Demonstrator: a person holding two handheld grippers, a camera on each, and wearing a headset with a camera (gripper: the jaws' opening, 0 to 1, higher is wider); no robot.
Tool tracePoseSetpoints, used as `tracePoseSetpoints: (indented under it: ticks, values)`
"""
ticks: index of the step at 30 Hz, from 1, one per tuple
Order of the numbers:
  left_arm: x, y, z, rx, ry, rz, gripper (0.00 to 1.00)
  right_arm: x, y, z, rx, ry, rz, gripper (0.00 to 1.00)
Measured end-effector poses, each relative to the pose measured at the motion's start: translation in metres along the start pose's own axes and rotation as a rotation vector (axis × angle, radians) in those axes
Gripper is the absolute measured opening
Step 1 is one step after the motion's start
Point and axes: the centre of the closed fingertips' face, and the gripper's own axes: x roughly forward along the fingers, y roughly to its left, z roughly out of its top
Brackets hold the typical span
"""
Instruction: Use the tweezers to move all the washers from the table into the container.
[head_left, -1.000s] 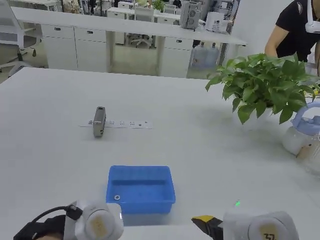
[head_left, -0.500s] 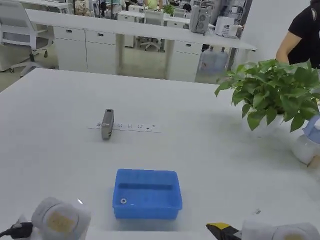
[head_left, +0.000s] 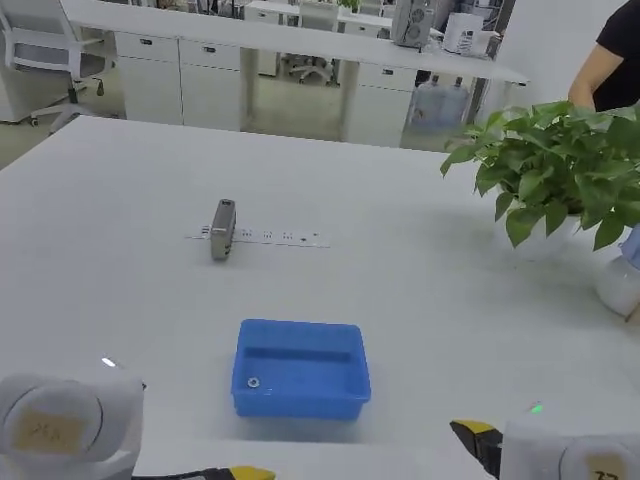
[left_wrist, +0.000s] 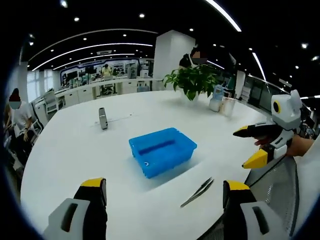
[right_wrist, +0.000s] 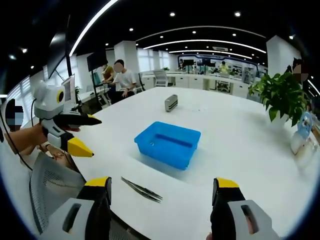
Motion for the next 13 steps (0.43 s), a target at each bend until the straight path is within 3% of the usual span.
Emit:
tracePoseSetpoints:
  ticks: [4, 8, 13]
  values:
    - [-0.002, 0.001, 0.003, 0.005, -0.016, 0.010, 0.99, 0.001, -0.003, -0.003, 0.022, 0.004, -0.003, 0.91]
    - [-0.002, -0.002, 0.000, 0.005, -0.006, 0.008, 0.99, 0.003, -0.003, -0.004, 0.034, 0.001, -0.008, 0.96]
    - [-0.006, -0.003, 0.000, 0.024, -0.004, 0.021, 0.99, 0.002, -0.005, 0.006, 0.077, -0.076, -0.025, 0.99]
